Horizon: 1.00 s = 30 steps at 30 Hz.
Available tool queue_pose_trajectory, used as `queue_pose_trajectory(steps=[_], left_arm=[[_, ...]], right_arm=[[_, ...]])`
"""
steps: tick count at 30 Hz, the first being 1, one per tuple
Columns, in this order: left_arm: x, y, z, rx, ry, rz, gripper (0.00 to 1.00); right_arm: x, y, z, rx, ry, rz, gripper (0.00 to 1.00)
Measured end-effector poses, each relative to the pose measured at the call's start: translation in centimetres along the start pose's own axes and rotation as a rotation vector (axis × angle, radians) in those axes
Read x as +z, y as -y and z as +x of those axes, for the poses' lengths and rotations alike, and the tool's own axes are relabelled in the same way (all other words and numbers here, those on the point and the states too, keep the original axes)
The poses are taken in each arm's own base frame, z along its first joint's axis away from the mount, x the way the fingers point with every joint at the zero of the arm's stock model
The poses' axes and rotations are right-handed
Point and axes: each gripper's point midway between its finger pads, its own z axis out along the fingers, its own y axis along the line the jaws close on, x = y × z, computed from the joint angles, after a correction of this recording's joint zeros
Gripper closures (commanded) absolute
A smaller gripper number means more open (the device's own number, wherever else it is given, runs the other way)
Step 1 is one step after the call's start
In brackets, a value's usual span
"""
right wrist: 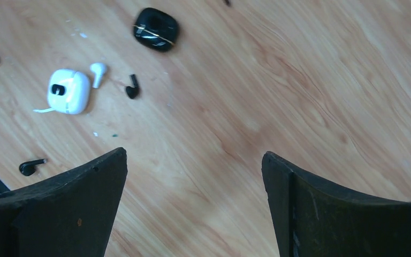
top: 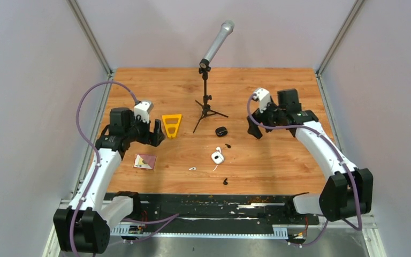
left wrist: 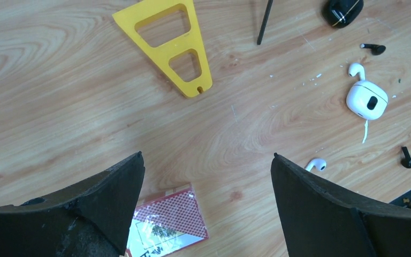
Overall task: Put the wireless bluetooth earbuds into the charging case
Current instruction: Pick up the charging case from the center of the board.
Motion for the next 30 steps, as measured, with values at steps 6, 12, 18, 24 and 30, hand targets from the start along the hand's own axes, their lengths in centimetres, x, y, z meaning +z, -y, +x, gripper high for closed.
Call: queue_pose_trajectory(steps=[6, 12, 18, 24, 30], left_arm=[[-0.8, 0.7, -0.4, -0.023, 0.058, 0.009, 0.07], [-1.9, 1.0, -0.8, -0.052, 0.114, 0.003, 0.06], [-2.5, 0.8, -1.3, -0.079, 0.146, -0.013, 0.06], [-2.2, 0.9, -0.9, -0.123, 0.135, -0.005, 0.06], [-1.9, 0.4, -0.5, -0.143, 0.121, -0.032, 0.06]], right_arm=[[4.3, -5.3, -1.7, -0.153, -0.046, -0.203, 0.2], [6.9, -11.8, -1.2, -0.403, -0.101, -0.406, 0.28], [6.7, -17.5, 2.2, -0.711, -0.169, -0.637, 0.41], [10.0, -17.3, 4.1, -0.565, -0.356, -0.559, 0.24], [11.2, -17.5, 3.5, -0.249, -0.419, -0.333, 0.25]])
